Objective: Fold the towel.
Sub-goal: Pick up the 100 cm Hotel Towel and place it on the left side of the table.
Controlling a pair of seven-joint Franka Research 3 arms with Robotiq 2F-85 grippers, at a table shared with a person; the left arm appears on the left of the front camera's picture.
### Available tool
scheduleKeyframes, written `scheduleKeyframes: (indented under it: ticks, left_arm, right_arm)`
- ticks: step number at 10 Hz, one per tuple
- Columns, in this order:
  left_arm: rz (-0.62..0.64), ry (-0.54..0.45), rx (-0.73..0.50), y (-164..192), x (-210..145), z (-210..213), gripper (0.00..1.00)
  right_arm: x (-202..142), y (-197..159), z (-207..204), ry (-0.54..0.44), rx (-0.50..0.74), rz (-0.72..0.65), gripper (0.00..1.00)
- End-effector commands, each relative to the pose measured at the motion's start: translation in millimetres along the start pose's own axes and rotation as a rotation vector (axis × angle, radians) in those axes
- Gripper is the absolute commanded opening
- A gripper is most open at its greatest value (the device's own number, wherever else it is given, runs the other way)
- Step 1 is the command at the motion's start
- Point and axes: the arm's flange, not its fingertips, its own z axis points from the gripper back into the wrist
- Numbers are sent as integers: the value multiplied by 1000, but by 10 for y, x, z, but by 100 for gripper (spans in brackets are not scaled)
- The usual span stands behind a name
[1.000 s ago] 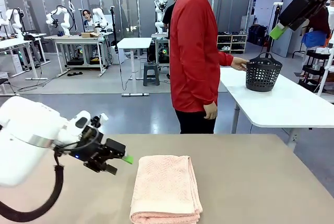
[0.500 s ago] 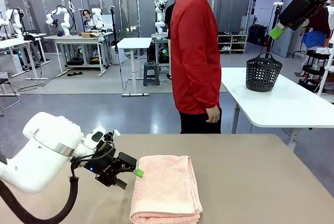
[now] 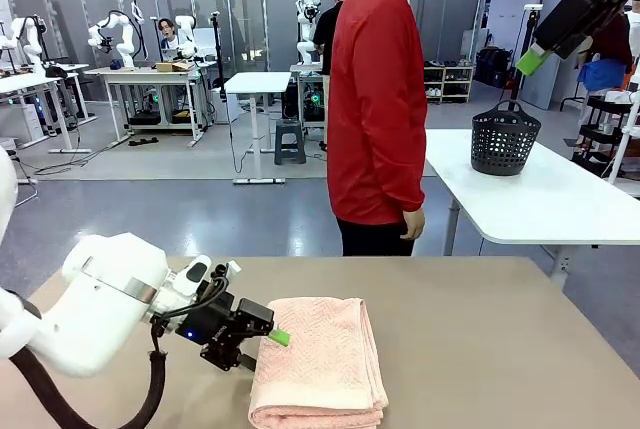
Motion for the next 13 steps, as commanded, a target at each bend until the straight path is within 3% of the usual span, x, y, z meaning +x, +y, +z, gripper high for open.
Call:
scheduleKeyframes:
  ticks: [1, 2, 3, 4, 5, 6, 7, 9, 13]
  left_arm:
    - [-10, -12, -35, 27, 36, -194, 100]
    - [1, -17, -22, 6, 37, -236, 100]
    - [5, -21, -21, 16, 30, -263, 45]
    - [8, -29, -27, 24, 20, -276, 40]
    - [9, -34, -27, 26, 6, -285, 0]
    - [13, -38, -27, 29, -1, -294, 0]
    - [12, -43, -25, 40, -9, -283, 23]
    - [9, -55, -34, 41, -31, -209, 0]
    - [-20, -86, -36, 92, -8, 233, 0]
  right_arm:
    - [-7, -2, 7, -1, 2, -2, 100]
    - [-7, -2, 7, -1, 2, -2, 100]
    - [-7, -2, 7, -1, 2, -2, 100]
    - [-7, -2, 7, -1, 2, -2, 100]
    - [-7, -2, 7, -1, 2, -2, 100]
    - [-7, -2, 7, -1, 2, -2, 100]
    - [-7, -2, 7, -1, 2, -2, 100]
    - [-7, -2, 7, -1, 2, -2, 100]
    - [-7, -2, 7, -1, 2, -2, 100]
